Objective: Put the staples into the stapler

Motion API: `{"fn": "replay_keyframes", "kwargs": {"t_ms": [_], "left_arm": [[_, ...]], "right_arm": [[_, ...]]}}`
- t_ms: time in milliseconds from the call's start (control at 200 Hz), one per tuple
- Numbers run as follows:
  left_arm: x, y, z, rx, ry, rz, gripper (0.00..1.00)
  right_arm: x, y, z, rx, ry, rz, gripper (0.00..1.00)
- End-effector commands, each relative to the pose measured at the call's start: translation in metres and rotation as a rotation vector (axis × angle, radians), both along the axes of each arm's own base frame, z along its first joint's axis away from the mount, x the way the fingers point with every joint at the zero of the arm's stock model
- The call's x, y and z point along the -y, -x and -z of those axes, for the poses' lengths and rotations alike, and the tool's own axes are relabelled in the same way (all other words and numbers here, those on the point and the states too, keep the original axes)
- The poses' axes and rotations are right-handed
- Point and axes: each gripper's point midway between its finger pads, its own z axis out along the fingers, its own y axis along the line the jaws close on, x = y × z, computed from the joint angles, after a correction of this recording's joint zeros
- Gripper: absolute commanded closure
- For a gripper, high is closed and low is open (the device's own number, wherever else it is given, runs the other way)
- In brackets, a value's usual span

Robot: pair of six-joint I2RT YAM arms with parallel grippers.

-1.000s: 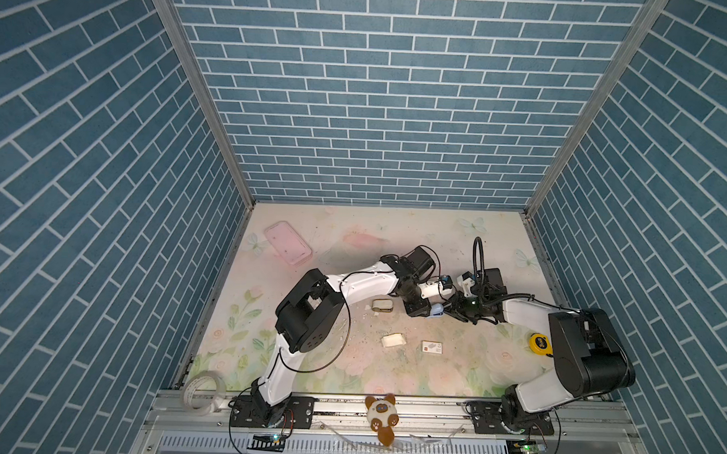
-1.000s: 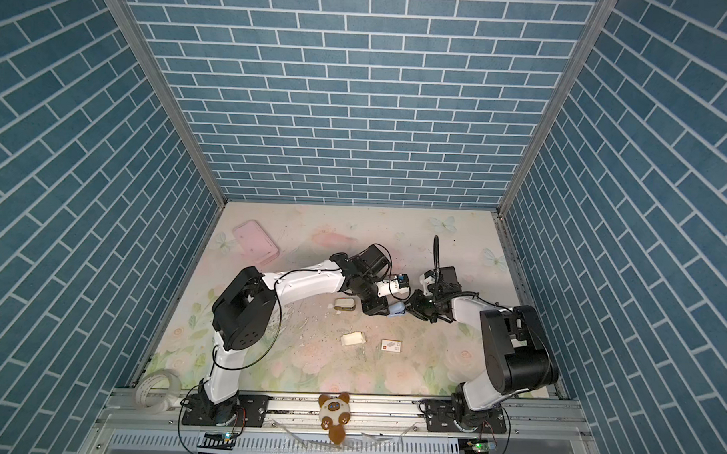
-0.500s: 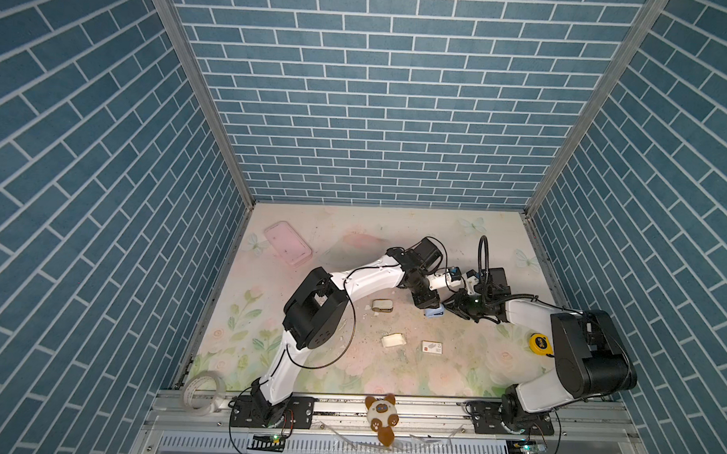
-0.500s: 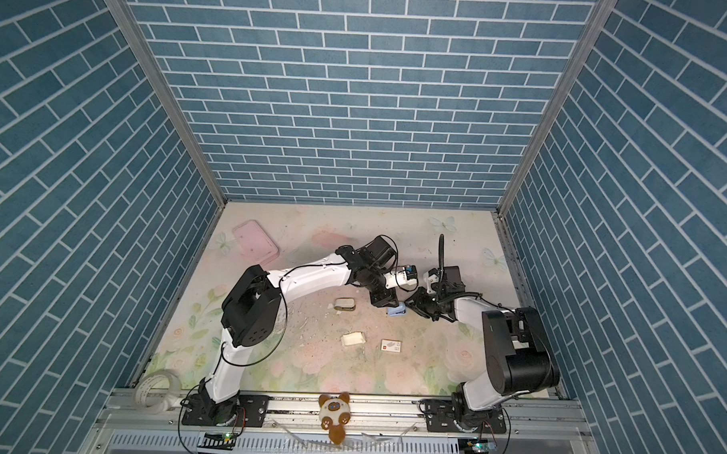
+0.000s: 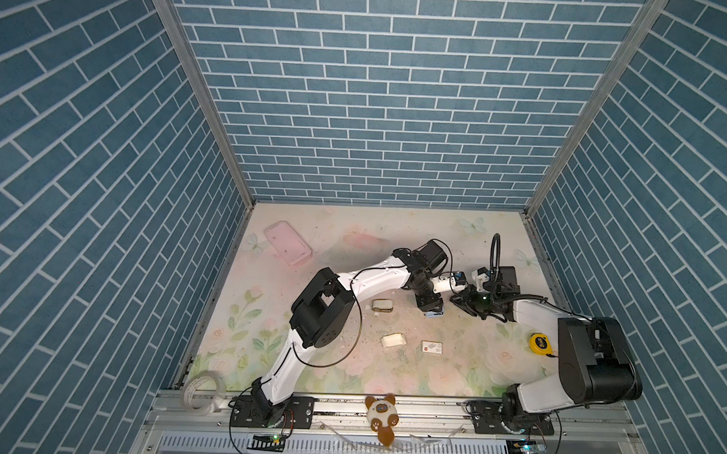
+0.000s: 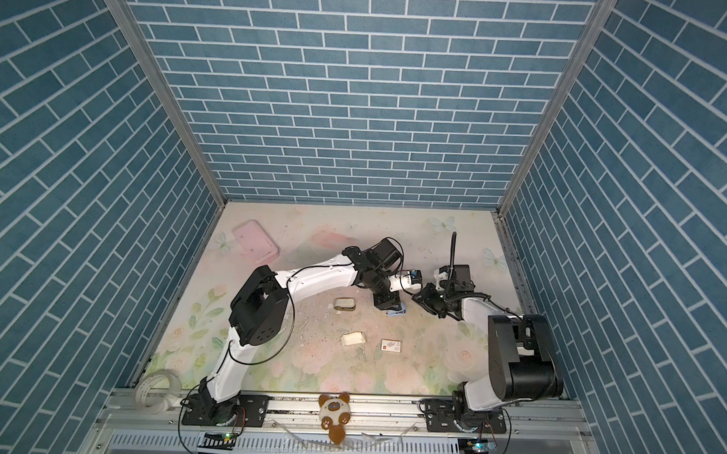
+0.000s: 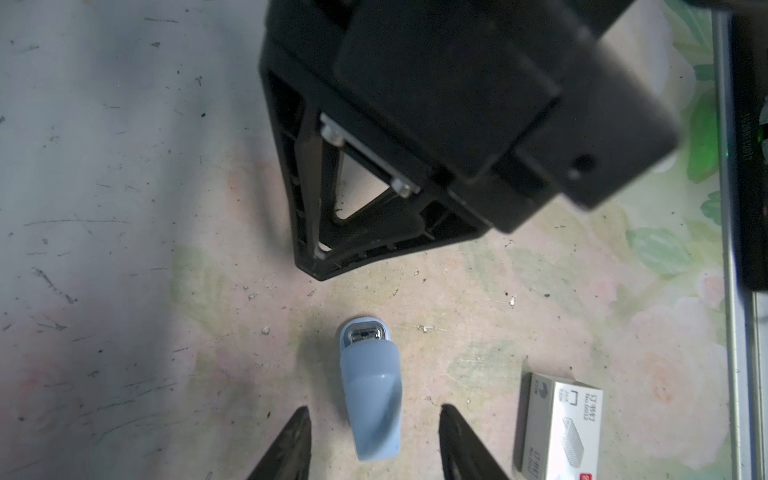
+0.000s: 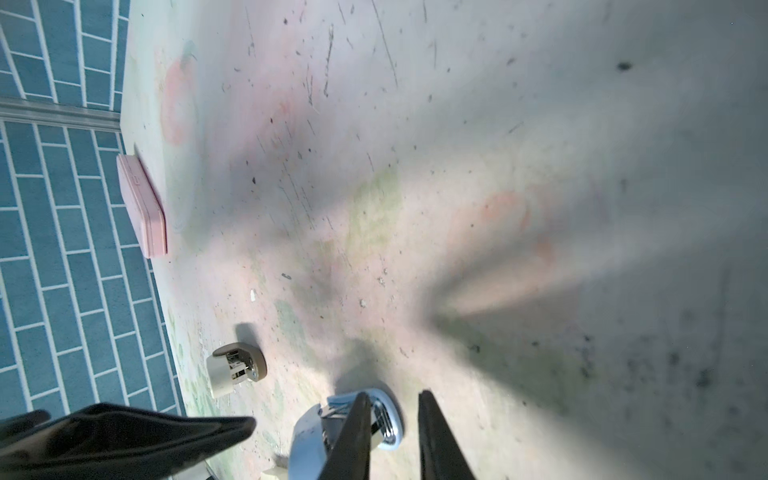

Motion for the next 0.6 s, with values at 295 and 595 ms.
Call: {"fn": "replay_keyframes", "kwargs": {"t_ms": [295,595], "left_arm": [[0.001,0.002,0.023,0.002,-0.061,0.022,0.52],[0.000,0.003,0.028,-0.002,-0.075,0.023,0.63]], "right_arm": [[0.013,0.008,-0.021,0.007,0.000,0.035,0.78],[0.014,0.009,-0.025,0.013,-0.005,0.031,0.79]]}}
